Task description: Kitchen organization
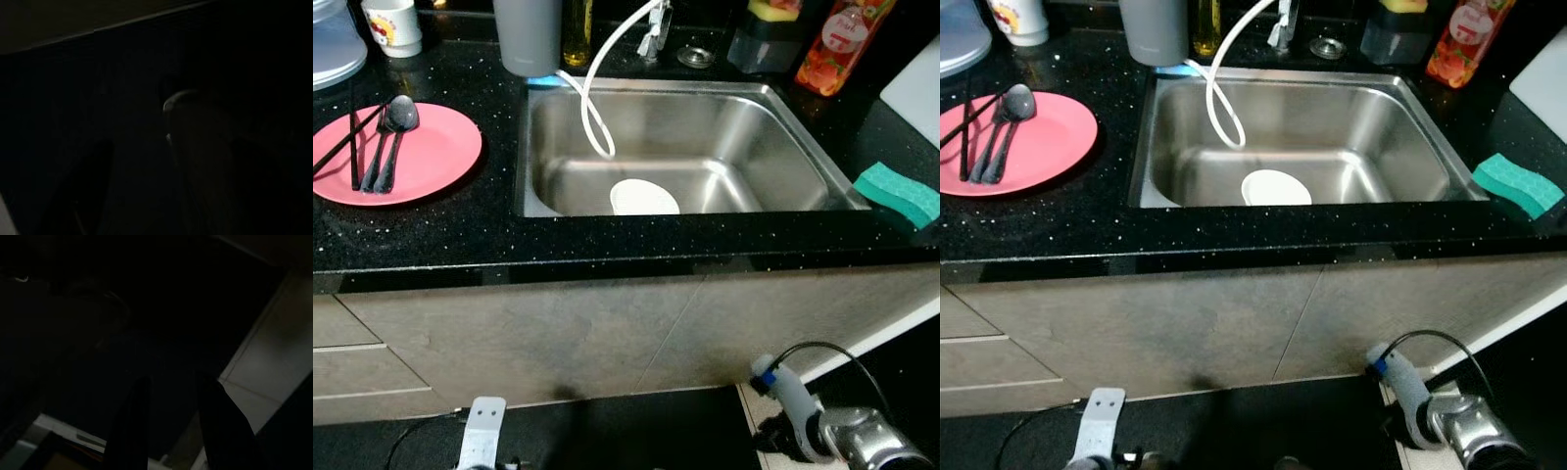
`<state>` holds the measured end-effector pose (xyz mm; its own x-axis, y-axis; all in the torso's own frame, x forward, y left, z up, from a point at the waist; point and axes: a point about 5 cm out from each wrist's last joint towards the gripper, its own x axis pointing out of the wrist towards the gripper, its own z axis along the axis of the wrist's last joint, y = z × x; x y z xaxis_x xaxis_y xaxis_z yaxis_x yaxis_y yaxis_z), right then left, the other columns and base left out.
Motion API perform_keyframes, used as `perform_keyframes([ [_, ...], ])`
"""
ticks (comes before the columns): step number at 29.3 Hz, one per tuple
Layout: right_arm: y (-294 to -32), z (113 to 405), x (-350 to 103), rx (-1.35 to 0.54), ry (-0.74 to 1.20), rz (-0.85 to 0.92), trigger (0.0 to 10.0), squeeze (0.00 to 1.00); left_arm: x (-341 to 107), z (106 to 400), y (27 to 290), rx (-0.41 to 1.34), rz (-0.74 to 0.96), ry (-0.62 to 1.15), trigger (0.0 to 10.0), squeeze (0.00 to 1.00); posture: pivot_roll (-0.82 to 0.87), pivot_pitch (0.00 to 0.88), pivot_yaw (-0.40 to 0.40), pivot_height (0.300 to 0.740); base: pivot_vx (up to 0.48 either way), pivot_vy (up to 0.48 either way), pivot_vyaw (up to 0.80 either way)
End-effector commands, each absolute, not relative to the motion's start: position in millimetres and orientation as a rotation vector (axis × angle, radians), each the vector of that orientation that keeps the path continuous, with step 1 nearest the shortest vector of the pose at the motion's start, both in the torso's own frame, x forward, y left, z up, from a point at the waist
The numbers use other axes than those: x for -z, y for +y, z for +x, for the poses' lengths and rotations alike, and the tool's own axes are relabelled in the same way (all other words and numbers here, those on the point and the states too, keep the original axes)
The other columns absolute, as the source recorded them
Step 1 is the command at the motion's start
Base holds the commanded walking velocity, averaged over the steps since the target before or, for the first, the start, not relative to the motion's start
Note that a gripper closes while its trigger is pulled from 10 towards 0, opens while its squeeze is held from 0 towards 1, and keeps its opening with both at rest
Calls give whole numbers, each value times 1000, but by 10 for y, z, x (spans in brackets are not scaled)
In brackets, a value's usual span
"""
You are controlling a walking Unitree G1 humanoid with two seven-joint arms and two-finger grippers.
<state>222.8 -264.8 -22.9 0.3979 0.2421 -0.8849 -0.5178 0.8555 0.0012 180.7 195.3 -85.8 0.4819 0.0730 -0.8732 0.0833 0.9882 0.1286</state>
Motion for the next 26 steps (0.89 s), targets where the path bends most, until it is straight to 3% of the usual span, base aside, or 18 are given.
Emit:
perform_keyframes([
  [1, -2677, 2080, 385, -410, 1113, -347, 10000, 0, 891, 1730, 1976, 27, 220, 1100, 10000, 0, 126, 115, -45, 740, 0, 0, 0],
  [2, -2649, 2033, 448, -382, 1129, -359, 10000, 0, 820, 1802, 2161, 25, 214, 1061, 10000, 0, 126, 115, -43, 740, 0, 0, 0],
  [3, -2649, 2033, 448, -382, 1129, -359, 10000, 0, 820, 1802, 2161, 25, 214, 1061, 10000, 0, 126, 115, -43, 740, 0, 0, 0],
  [6, -2523, 1930, 594, -362, 1165, -376, 10000, 0, 568, 2059, 2501, 54, 152, 918, 10000, 0, 125, 116, -42, 740, 0, 0, 0],
  [15, -2379, 1838, 713, -342, 1197, -381, 10000, 0, 207, 2417, 2399, 355, -53, 637, 10000, 0, 135, 119, -49, 740, 0, 0, 0],
  [16, -2335, 1830, 741, -330, 1208, -413, 10000, 0, -44, 2523, 2274, 611, -142, 504, 10000, 0, 134, 120, -51, 740, 0, 0, 0],
  [17, -2302, 1833, 751, -333, 1213, -424, 10000, 0, -174, 2540, 2193, 732, -180, 446, 10000, 0, 133, 122, -52, 740, 0, 0, 0],
  [18, -2302, 1833, 751, -333, 1213, -424, 10000, 0, -174, 2540, 2193, 732, -180, 446, 10000, 0, 133, 122, -52, 740, 0, 0, 0],
  [22, -2159, 1877, 768, -340, 1214, -425, 10000, 0, -621, 2413, 1892, 1124, -292, 320, 10000, 0, 129, 121, -51, 740, 0, 0, 0],
  [23, -2159, 1877, 768, -340, 1214, -425, 10000, 0, -621, 2413, 1892, 1124, -292, 320, 10000, 0, 129, 121, -51, 740, 0, 0, 0],
  [25, -2075, 1905, 772, -344, 1213, -426, 10000, 0, -949, 2249, 1685, 1362, -339, 238, 10000, 0, 129, 122, -52, 740, 0, 0, 0],
  [26, -2075, 1905, 772, -344, 1213, -426, 10000, 0, -949, 2249, 1685, 1362, -339, 238, 10000, 0, 129, 122, -52, 740, 0, 0, 0],
])
